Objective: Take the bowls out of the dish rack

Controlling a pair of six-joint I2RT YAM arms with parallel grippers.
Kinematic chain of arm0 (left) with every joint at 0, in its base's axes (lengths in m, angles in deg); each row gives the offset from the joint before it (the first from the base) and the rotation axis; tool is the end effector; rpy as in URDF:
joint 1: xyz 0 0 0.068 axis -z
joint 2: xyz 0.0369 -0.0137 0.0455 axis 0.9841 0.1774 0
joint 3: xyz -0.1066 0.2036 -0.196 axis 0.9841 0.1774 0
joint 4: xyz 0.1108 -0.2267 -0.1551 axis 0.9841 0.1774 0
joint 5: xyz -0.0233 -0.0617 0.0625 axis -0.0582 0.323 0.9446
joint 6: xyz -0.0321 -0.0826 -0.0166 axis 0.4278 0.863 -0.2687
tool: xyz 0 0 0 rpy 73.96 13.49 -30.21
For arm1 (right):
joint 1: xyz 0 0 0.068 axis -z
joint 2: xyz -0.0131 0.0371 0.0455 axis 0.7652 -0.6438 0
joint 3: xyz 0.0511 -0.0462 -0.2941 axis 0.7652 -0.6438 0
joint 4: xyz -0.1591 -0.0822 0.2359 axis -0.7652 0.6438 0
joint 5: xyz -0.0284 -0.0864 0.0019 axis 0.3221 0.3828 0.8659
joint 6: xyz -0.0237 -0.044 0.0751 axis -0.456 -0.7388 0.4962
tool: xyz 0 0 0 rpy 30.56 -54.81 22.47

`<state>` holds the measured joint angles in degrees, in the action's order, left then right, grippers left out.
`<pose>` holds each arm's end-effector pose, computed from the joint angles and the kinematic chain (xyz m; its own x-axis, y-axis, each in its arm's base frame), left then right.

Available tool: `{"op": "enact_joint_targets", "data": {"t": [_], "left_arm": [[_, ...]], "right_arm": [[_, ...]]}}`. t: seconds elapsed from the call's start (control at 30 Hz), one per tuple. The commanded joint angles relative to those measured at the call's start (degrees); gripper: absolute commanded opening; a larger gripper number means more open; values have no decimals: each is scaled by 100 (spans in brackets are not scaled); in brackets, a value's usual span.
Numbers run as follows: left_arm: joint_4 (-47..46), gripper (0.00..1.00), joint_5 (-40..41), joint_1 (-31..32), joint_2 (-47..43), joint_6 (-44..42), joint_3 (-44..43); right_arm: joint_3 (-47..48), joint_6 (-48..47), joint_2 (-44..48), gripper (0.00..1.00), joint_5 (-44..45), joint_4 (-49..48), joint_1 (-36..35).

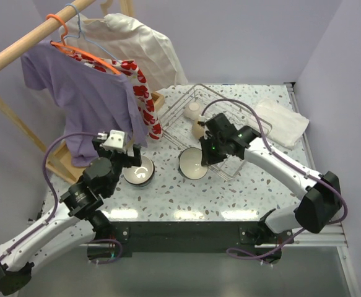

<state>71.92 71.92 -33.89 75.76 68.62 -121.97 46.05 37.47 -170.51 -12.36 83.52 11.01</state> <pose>0.1695 -0.1053 0.3299 -0.0901 0.0144 -0.9958 0.1536 0.9881 0.0004 0.2630 0.2215 0.2760 -0.8594 -0.2157 -0.4635 -0.3678 0.8906 0.2676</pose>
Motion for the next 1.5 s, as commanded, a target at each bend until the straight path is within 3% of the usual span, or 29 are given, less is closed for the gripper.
{"op": "enact_joint_targets", "data": {"t": [0.0,0.23,0.57,0.8,0.87,1.07,1.17,1.47], "left_arm": [[-491,100,617,-1,-259,-111,149],[-272,100,1365,-10,-462,109,158],[-351,100,952,-36,-603,170,246],[-324,100,873,-80,-454,179,220],[-324,100,856,-89,-427,179,211],[-377,100,698,-115,-322,153,228],[-394,100,610,-124,-252,144,220],[-403,100,276,-150,-5,205,176]], "right_arm": [[691,241,-494,0,341,434,-484],[1457,285,-1681,0,938,803,-1320],[1905,241,-2772,0,1492,812,-1637],[1844,250,-3063,1,1905,733,-1672],[1809,250,-3072,6,1941,689,-1672],[1695,347,-2712,50,2002,523,-1672],[1738,364,-2457,60,2081,575,-1672],[1888,303,-1430,76,2301,654,-1672]]}}
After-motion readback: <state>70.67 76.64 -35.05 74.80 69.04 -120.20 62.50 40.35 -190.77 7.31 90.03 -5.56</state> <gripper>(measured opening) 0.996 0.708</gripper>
